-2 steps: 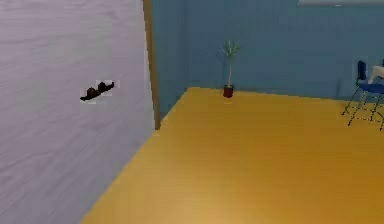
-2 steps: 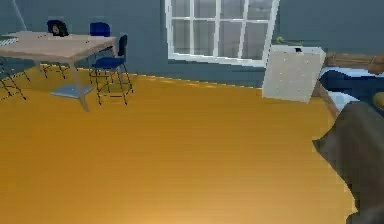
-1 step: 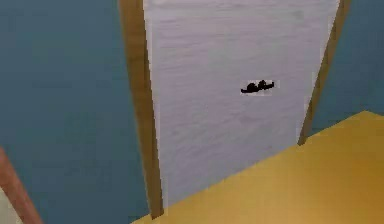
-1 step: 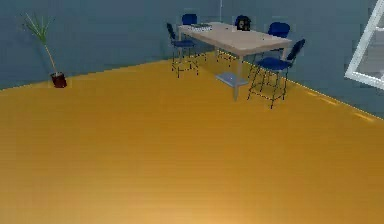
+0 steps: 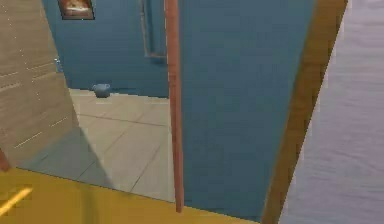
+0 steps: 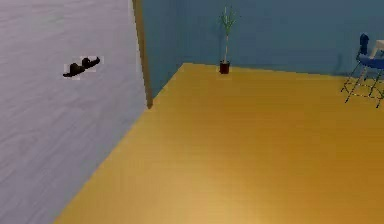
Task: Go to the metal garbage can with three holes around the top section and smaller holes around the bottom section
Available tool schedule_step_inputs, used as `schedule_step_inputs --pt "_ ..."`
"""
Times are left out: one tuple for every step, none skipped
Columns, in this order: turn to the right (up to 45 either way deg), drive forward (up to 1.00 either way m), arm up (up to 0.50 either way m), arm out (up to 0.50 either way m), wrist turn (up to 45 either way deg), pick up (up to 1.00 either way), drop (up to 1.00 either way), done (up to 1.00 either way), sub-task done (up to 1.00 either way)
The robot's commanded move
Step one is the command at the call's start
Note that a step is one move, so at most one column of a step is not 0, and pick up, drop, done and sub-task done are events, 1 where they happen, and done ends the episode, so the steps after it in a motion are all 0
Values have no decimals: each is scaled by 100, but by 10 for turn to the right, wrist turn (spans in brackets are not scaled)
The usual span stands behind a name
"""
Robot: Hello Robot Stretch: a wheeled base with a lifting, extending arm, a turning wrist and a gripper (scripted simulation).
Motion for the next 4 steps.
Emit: schedule_step_inputs --pt "-390 0 0 0 0 0 0 0 0" --pt "0 85 0 0 0 0 0 0 0" --pt "60 0 0 0 0 0 0 0 0" --pt "0 25 0 0 0 0 0 0 0"
